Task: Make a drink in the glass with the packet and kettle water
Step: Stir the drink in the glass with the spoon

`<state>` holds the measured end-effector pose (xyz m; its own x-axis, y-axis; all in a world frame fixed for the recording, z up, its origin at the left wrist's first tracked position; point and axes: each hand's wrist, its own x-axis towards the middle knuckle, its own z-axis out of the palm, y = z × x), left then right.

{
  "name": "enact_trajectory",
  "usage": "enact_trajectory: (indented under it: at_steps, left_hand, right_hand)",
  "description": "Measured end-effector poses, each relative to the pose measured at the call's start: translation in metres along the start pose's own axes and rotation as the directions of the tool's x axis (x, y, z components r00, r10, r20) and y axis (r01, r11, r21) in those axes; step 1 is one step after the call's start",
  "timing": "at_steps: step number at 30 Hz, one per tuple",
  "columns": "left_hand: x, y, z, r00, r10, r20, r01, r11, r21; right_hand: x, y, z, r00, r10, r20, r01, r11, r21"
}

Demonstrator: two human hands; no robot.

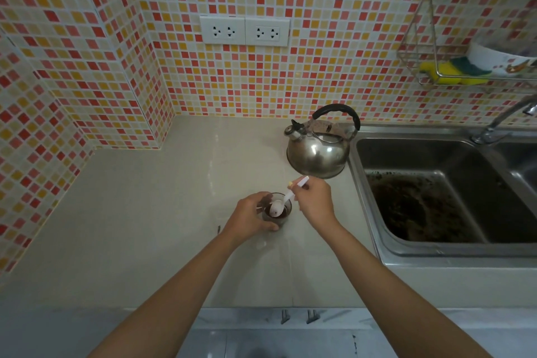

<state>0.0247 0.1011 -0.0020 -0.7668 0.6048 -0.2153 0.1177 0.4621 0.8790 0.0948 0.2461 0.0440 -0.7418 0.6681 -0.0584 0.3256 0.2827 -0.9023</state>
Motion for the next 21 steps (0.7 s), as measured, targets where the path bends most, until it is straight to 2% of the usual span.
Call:
enact_trajectory:
  at_steps: [3, 5, 7, 9, 11, 13, 16, 18, 21]
  left_hand:
    - [-0.001, 0.000, 0.000, 1.000, 0.000, 0.007, 0.000, 1.000, -0.004]
    - [-0.002, 0.001, 0.000, 1.000, 0.004, 0.012, -0.004, 1.000, 0.003]
    - [-0.002, 0.002, 0.000, 1.000, -0.003, 0.010, 0.003, 1.000, 0.016]
    - [-0.002, 0.004, 0.000, 1.000, -0.013, 0.007, 0.013, 1.000, 0.027]
    - [-0.002, 0.003, 0.001, 1.000, -0.013, 0.001, 0.013, 1.000, 0.028]
    - [-0.002, 0.003, 0.001, 1.000, -0.014, -0.004, 0.014, 0.999, 0.028]
    - [-0.002, 0.003, 0.001, 1.000, -0.016, 0.004, 0.016, 0.999, 0.033]
    - [-0.002, 0.003, 0.001, 1.000, -0.016, 0.006, 0.016, 0.999, 0.027]
    - [-0.003, 0.003, 0.000, 1.000, -0.002, 0.002, 0.002, 1.000, 0.025]
  right_hand:
    - [-0.006, -0.002, 0.004, 0.969, -0.164, 0.183, 0.198, 0.962, -0.189]
    - [-0.007, 0.002, 0.007, 0.934, -0.192, 0.301, 0.289, 0.901, -0.323]
    - [-0.005, 0.007, 0.006, 0.948, -0.139, 0.285, 0.241, 0.900, -0.363]
    - [-0.003, 0.011, 0.006, 0.973, -0.059, 0.222, 0.131, 0.937, -0.324]
    - [-0.005, 0.011, 0.009, 0.978, -0.026, 0.209, 0.083, 0.960, -0.268]
    - [-0.009, 0.010, 0.011, 0.977, -0.050, 0.205, 0.096, 0.971, -0.219]
    - [-0.010, 0.012, 0.010, 0.979, -0.102, 0.177, 0.147, 0.953, -0.266]
    - [-0.008, 0.012, 0.009, 0.983, -0.071, 0.168, 0.121, 0.942, -0.312]
    - [-0.009, 0.008, 0.013, 0.979, -0.038, 0.198, 0.089, 0.963, -0.256]
